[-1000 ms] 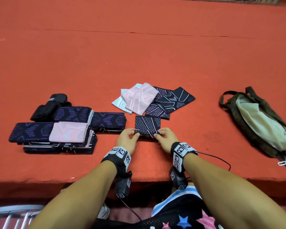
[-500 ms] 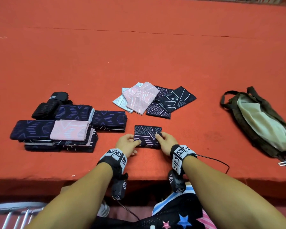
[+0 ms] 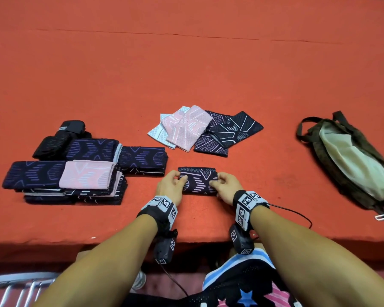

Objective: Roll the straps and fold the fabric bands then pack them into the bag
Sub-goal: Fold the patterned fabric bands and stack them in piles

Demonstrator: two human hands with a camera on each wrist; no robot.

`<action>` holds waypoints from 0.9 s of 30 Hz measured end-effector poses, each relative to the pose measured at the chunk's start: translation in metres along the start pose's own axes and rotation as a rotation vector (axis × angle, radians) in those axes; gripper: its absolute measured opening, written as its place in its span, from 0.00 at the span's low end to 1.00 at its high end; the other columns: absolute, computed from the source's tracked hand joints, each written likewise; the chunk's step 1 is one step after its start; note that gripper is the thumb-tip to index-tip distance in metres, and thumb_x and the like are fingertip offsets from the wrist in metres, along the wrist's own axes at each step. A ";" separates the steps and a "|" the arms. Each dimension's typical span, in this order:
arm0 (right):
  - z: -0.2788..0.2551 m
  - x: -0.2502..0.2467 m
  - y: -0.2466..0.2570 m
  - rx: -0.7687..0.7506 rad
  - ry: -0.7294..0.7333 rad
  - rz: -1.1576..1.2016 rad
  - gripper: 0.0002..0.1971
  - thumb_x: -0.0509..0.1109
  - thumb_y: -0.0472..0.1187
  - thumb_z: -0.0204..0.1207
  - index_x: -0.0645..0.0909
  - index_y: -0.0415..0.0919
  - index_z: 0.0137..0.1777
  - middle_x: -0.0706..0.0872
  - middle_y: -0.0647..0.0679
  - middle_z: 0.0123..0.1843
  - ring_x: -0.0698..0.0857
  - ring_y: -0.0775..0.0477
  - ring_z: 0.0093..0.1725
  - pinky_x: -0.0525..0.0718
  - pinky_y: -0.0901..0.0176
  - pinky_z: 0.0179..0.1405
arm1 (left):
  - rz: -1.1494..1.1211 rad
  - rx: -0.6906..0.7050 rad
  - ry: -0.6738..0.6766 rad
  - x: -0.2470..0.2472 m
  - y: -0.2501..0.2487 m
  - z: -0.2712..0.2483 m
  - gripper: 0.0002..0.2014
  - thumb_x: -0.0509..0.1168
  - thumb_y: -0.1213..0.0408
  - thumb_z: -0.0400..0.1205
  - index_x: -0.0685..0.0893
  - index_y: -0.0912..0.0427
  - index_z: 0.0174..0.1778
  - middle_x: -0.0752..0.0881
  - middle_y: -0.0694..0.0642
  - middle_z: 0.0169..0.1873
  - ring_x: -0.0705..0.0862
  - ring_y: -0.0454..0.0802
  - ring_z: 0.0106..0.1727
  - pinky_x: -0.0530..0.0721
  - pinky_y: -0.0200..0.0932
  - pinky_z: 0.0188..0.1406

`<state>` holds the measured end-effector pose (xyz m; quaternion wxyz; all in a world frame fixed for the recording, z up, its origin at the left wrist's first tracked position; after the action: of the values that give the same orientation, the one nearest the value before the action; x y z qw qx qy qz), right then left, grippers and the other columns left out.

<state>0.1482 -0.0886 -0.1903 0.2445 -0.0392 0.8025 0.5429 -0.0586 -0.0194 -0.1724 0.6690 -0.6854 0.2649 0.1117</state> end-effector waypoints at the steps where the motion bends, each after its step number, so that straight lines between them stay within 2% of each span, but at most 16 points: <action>1: 0.000 -0.001 -0.001 -0.018 -0.015 -0.005 0.02 0.69 0.41 0.82 0.81 0.50 0.48 0.84 0.46 0.33 0.80 0.51 0.26 0.80 0.53 0.35 | -0.004 0.000 -0.004 0.000 -0.001 0.001 0.09 0.68 0.49 0.83 0.85 0.49 0.49 0.90 0.52 0.35 0.88 0.50 0.40 0.83 0.48 0.42; 3: 0.001 -0.002 0.003 -0.035 -0.042 0.007 0.03 0.68 0.42 0.84 0.80 0.52 0.50 0.85 0.48 0.32 0.80 0.54 0.23 0.79 0.55 0.33 | -0.010 0.013 0.005 0.000 -0.006 0.003 0.10 0.71 0.47 0.80 0.86 0.48 0.50 0.89 0.44 0.38 0.86 0.42 0.43 0.82 0.41 0.44; 5: 0.004 -0.002 0.008 -0.038 -0.049 0.002 0.02 0.68 0.42 0.85 0.80 0.51 0.53 0.87 0.50 0.33 0.80 0.58 0.21 0.78 0.59 0.29 | -0.001 0.007 0.031 0.003 -0.004 0.006 0.10 0.74 0.49 0.78 0.87 0.47 0.50 0.89 0.41 0.42 0.86 0.40 0.45 0.82 0.39 0.48; 7: 0.009 -0.002 0.008 -0.020 -0.051 -0.031 0.02 0.69 0.44 0.84 0.80 0.51 0.49 0.88 0.50 0.37 0.81 0.58 0.24 0.77 0.61 0.30 | 0.006 -0.054 0.052 0.007 0.005 0.010 0.08 0.75 0.52 0.78 0.86 0.48 0.47 0.87 0.42 0.39 0.87 0.46 0.43 0.83 0.42 0.46; 9: 0.015 -0.003 0.004 0.012 -0.072 -0.088 0.07 0.71 0.47 0.82 0.78 0.50 0.43 0.88 0.50 0.41 0.83 0.52 0.33 0.79 0.58 0.38 | 0.013 -0.118 0.062 0.010 0.013 0.012 0.09 0.75 0.51 0.77 0.83 0.49 0.44 0.85 0.45 0.36 0.88 0.54 0.40 0.81 0.43 0.41; 10: 0.015 -0.004 0.003 0.038 -0.092 -0.113 0.09 0.72 0.49 0.81 0.77 0.49 0.42 0.88 0.50 0.42 0.84 0.49 0.36 0.79 0.58 0.40 | 0.021 -0.136 0.060 0.011 0.016 0.013 0.10 0.75 0.51 0.77 0.82 0.49 0.43 0.84 0.47 0.35 0.89 0.56 0.40 0.80 0.43 0.40; 12: 0.016 -0.006 -0.001 0.089 -0.131 -0.134 0.13 0.74 0.50 0.79 0.73 0.48 0.40 0.86 0.49 0.41 0.82 0.47 0.37 0.77 0.57 0.38 | 0.044 -0.165 0.042 0.011 0.018 0.015 0.12 0.76 0.50 0.77 0.79 0.49 0.46 0.87 0.52 0.36 0.89 0.56 0.39 0.80 0.44 0.39; 14: 0.016 -0.009 -0.004 0.138 -0.170 -0.132 0.15 0.76 0.52 0.77 0.72 0.49 0.41 0.85 0.49 0.40 0.82 0.47 0.38 0.76 0.56 0.37 | 0.037 -0.202 0.021 0.011 0.019 0.016 0.17 0.77 0.50 0.75 0.76 0.48 0.50 0.89 0.54 0.39 0.89 0.55 0.39 0.85 0.47 0.42; 17: 0.017 -0.012 -0.007 0.207 -0.193 -0.153 0.17 0.79 0.57 0.72 0.75 0.48 0.43 0.87 0.48 0.44 0.85 0.44 0.45 0.79 0.54 0.44 | 0.091 -0.253 0.029 0.014 0.019 0.018 0.21 0.77 0.47 0.74 0.74 0.46 0.54 0.90 0.56 0.42 0.90 0.58 0.43 0.87 0.51 0.50; 20: 0.014 -0.011 -0.003 0.227 -0.170 -0.172 0.16 0.79 0.53 0.73 0.77 0.47 0.34 0.88 0.47 0.38 0.86 0.44 0.40 0.82 0.55 0.41 | 0.152 -0.276 0.041 0.012 0.011 0.015 0.14 0.75 0.49 0.75 0.78 0.51 0.44 0.89 0.57 0.42 0.88 0.57 0.44 0.82 0.44 0.44; 23: 0.003 -0.016 0.004 0.202 -0.167 -0.178 0.16 0.77 0.50 0.75 0.73 0.47 0.35 0.86 0.50 0.36 0.83 0.45 0.37 0.82 0.54 0.40 | 0.179 -0.228 0.010 0.006 -0.006 0.005 0.12 0.74 0.53 0.77 0.77 0.51 0.40 0.85 0.54 0.43 0.83 0.55 0.44 0.74 0.42 0.39; 25: 0.000 -0.018 0.016 0.139 -0.144 -0.135 0.16 0.76 0.48 0.77 0.71 0.48 0.36 0.84 0.49 0.35 0.82 0.44 0.35 0.85 0.50 0.42 | 0.204 -0.144 0.001 0.001 -0.020 0.001 0.12 0.72 0.52 0.79 0.75 0.49 0.42 0.83 0.54 0.47 0.83 0.54 0.45 0.74 0.42 0.41; 27: -0.002 -0.019 0.035 0.062 -0.143 -0.041 0.15 0.75 0.44 0.78 0.70 0.47 0.39 0.83 0.46 0.33 0.85 0.38 0.35 0.89 0.33 0.44 | 0.191 -0.055 0.008 -0.009 -0.038 -0.001 0.11 0.69 0.52 0.82 0.73 0.51 0.46 0.82 0.53 0.46 0.83 0.55 0.45 0.74 0.44 0.43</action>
<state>0.1530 -0.0796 -0.1513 0.3134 -0.0094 0.7985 0.5139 -0.0469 -0.0201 -0.1354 0.6351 -0.6757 0.3286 0.1793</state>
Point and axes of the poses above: each hand's wrist, its own z-axis towards the middle knuckle, its own x-axis out of the palm, y = z × x, the point moved 8 cm from there along z, towards the middle knuckle
